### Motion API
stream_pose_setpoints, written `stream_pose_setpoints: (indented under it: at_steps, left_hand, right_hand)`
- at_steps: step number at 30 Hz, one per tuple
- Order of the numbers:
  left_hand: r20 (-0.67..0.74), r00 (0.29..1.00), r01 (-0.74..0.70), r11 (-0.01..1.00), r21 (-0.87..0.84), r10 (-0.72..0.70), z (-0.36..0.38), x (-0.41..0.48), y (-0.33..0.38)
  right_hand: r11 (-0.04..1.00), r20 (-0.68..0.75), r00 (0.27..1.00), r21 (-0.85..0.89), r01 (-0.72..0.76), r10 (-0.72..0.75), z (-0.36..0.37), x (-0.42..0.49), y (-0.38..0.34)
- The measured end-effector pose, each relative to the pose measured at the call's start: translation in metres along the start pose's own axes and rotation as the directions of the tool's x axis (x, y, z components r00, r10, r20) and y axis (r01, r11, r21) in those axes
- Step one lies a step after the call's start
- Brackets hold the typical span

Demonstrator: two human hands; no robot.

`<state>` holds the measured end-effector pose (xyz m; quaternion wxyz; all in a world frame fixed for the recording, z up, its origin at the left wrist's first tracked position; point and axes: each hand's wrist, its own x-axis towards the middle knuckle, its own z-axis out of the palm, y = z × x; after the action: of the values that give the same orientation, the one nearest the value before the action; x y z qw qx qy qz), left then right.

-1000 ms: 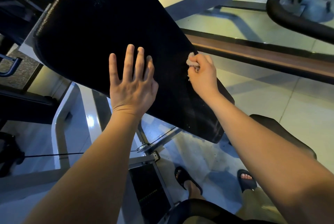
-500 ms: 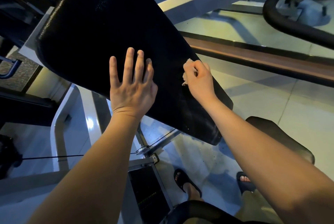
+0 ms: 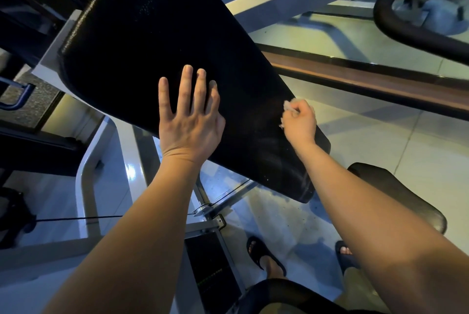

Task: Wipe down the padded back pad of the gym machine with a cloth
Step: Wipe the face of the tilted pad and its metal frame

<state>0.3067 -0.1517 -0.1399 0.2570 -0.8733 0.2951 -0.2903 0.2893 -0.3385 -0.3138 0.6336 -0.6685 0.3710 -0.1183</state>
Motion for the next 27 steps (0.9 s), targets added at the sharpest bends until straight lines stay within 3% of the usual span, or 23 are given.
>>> stream_pose_setpoints:
  at_steps: [3,5,6,9,12,14,16,17,20,22,24,25,27]
  left_hand:
    - [-0.012,1.000,-0.007,1.000,0.002,0.007,0.001,0.001,0.001]
    - [-0.020,1.000,-0.009,1.000,0.001,0.009,0.001,0.000,0.001]
    - [-0.023,1.000,-0.010,1.000,0.003,0.010,0.001,0.000,0.001]
    - [-0.031,0.999,-0.011,1.000,0.008,0.011,0.001,0.000,0.001]
    - [-0.030,0.999,-0.014,1.000,-0.002,0.014,0.001,0.000,0.000]
    - [-0.033,0.999,-0.005,1.000,0.001,0.005,0.001,0.001,0.001]
    - [-0.045,0.999,-0.006,1.000,0.007,0.007,0.002,0.001,0.001]
    - [-0.054,0.998,-0.011,1.000,0.006,0.011,0.003,0.001,0.001]
    - [-0.073,0.997,-0.013,1.000,0.008,0.014,0.003,0.001,0.000]
    - [-0.076,0.997,-0.016,1.000,0.003,0.017,0.003,0.000,0.000]
    - [-0.073,0.997,-0.018,1.000,-0.003,0.017,0.003,0.001,0.000]
    - [-0.069,0.997,-0.016,1.000,-0.006,0.016,0.003,0.001,0.001]
    - [-0.067,0.998,-0.015,1.000,-0.009,0.014,0.002,0.000,0.001]
  right_hand:
    - [0.979,-0.075,0.976,0.039,-0.201,0.203,-0.005,0.002,0.003]
    - [0.975,-0.074,0.975,0.095,-0.200,0.207,-0.001,-0.004,-0.010]
    - [0.982,-0.067,0.986,0.122,-0.142,0.151,0.002,-0.012,-0.021]
    - [0.974,0.041,0.976,0.085,0.211,-0.215,0.013,-0.041,-0.047]
    - [0.949,0.088,0.945,0.009,0.316,-0.315,0.013,-0.043,-0.029]
    - [0.989,-0.008,0.990,-0.032,0.142,-0.143,0.005,-0.026,-0.005]
    - [0.996,-0.078,0.994,-0.045,-0.083,0.080,-0.003,-0.015,0.009]
    - [0.991,-0.088,0.989,-0.047,-0.127,0.122,-0.003,-0.015,0.009]
    - [0.995,-0.043,0.994,-0.023,0.095,-0.096,0.008,-0.042,-0.019]
    - [0.947,0.095,0.942,0.013,0.322,-0.321,0.015,-0.070,-0.030]
    - [0.893,0.146,0.886,-0.032,0.450,-0.441,0.015,-0.077,-0.021]
    - [0.894,0.110,0.895,-0.083,0.441,-0.431,0.012,-0.068,-0.010]
    - [0.951,-0.008,0.963,-0.158,0.266,-0.271,0.005,-0.042,0.007]
